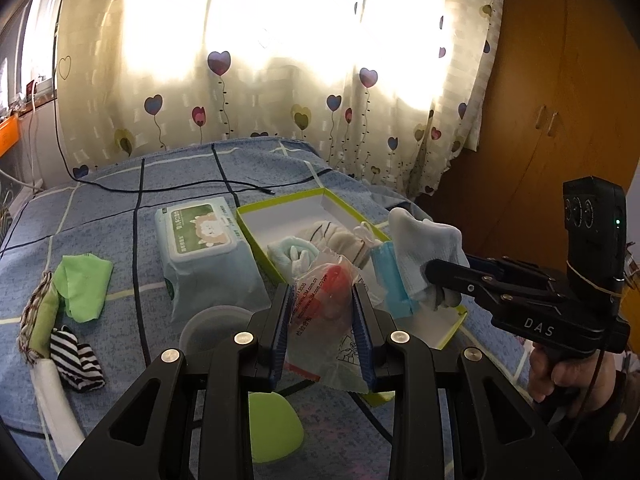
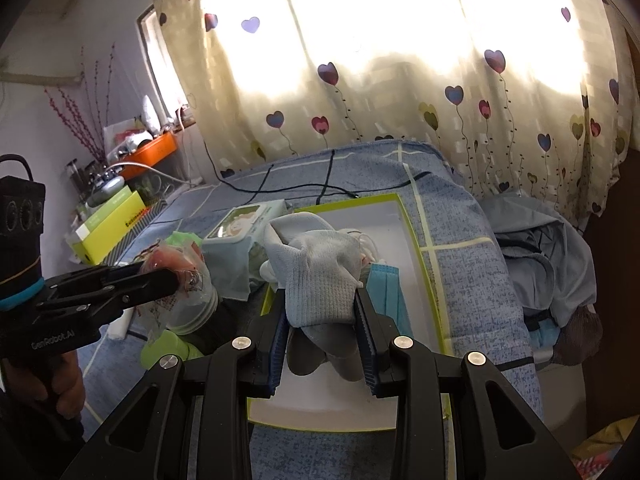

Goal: Organize soft objects
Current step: 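Lower bag and grey sock into the box and open both grippers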

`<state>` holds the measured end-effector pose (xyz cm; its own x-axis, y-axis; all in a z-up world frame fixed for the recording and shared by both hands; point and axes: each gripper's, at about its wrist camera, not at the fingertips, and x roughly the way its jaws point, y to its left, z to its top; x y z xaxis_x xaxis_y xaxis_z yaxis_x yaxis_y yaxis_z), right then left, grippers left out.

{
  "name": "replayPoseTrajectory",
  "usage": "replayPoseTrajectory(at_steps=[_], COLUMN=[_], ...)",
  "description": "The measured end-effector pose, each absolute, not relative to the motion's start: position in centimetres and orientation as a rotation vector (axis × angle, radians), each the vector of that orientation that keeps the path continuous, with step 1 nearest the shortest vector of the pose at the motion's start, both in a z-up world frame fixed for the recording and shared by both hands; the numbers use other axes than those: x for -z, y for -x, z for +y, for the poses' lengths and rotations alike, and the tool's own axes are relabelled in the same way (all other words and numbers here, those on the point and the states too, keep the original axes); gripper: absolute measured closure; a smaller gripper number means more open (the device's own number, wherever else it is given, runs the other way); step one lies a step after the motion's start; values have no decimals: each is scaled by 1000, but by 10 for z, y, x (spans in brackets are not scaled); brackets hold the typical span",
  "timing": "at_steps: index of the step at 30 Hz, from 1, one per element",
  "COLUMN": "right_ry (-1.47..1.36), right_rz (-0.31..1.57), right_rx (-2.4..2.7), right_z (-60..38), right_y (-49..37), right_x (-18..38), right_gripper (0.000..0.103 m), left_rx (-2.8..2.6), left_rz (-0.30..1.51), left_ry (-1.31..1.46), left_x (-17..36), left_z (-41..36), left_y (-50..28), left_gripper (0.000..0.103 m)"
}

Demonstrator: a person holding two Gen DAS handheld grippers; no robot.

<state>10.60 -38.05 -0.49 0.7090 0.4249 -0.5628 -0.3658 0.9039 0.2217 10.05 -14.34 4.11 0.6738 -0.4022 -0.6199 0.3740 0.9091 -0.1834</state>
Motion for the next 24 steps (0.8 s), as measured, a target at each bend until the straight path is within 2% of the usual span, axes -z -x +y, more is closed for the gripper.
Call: replayPoseTrajectory(at_steps=[24], right_ry=[-81], right_rz=[771], right_rx=[-392], right_z=[-400], right_y=[-115], right_x=[42], right_gripper=[73], left_rx=[523], left_rz=[810], left_ry=[-19], left_x=[-12], left_z=[-193], left_y=[-118], left_gripper=[72])
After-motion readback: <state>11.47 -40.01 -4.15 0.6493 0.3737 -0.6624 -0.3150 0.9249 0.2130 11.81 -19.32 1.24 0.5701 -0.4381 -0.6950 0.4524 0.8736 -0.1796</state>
